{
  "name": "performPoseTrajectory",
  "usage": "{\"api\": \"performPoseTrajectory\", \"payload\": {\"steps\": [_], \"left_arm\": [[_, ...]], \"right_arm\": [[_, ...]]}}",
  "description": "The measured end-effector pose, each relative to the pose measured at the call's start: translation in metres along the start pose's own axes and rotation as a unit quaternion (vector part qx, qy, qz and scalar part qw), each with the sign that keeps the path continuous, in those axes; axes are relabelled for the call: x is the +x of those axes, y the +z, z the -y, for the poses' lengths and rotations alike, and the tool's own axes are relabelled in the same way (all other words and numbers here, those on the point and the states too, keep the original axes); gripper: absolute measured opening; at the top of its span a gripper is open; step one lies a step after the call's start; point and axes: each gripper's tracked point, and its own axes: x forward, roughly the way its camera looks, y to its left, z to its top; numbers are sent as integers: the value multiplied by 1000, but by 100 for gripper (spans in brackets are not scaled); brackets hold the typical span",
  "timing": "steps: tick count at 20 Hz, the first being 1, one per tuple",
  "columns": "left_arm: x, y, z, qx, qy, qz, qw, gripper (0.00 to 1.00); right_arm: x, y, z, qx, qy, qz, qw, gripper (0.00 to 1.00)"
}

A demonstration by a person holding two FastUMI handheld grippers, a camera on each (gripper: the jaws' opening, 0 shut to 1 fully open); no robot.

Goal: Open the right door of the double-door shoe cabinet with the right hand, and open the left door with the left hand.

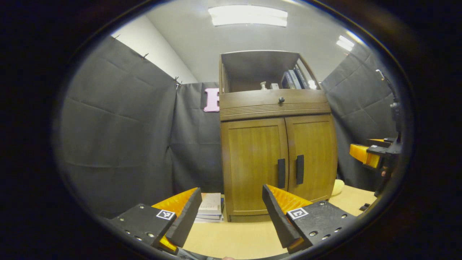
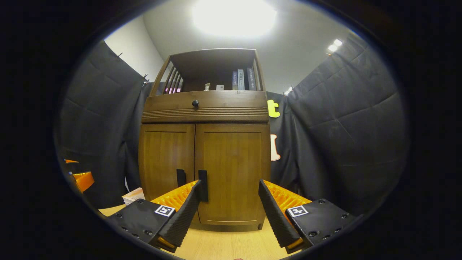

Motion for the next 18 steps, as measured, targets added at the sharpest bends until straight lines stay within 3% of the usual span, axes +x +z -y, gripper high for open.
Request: {"api": "performPoseTrajectory", "payload": {"steps": [18], "left_arm": [[36, 2, -29, 8, 65, -12, 998, 97]], "right_arm": [[140, -40, -64, 6, 64, -35, 997, 98]]}}
